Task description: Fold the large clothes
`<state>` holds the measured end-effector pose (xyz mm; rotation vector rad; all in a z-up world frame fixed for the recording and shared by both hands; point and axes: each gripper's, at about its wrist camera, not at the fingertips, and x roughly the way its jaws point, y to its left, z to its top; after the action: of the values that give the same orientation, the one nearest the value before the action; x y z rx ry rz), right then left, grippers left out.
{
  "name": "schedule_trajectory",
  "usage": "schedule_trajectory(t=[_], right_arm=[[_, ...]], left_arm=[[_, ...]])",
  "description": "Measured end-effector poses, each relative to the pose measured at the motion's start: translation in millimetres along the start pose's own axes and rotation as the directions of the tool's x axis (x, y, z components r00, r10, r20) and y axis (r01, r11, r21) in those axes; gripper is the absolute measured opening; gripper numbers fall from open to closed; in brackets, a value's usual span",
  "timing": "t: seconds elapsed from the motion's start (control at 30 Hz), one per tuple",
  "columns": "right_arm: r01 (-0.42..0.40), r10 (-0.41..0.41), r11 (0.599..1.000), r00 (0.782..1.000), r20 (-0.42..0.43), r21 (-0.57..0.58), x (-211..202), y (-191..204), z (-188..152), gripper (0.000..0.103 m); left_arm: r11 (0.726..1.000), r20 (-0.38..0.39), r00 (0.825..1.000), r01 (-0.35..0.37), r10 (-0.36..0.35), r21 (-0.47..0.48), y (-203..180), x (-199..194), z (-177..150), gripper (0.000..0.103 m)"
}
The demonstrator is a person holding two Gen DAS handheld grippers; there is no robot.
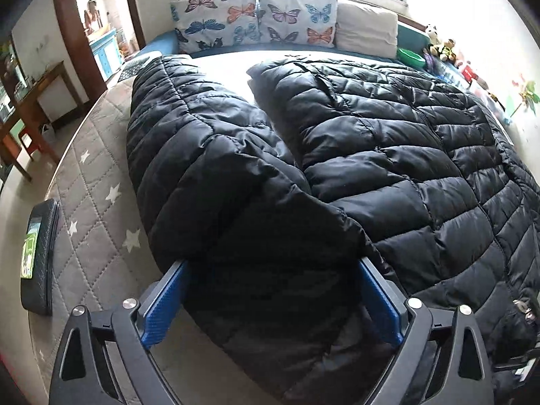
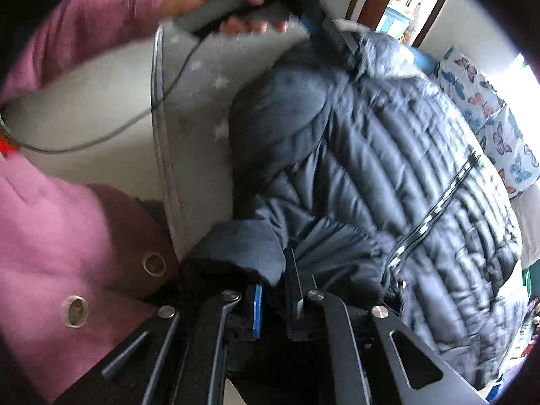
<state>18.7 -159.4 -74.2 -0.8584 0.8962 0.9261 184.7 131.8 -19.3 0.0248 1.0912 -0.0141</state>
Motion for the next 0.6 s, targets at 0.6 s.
schedule_trajectory(t=[0.6], right_arm=[[-0.043,-0.037,0.907,0.983,0.181,0.418,-84.6,-87.9,-31.7,0.028]], left_arm=[[0.943,0.153,0.970,0.134,-0.188,0.306,-153.1,-85.1,-25.1,0.097]])
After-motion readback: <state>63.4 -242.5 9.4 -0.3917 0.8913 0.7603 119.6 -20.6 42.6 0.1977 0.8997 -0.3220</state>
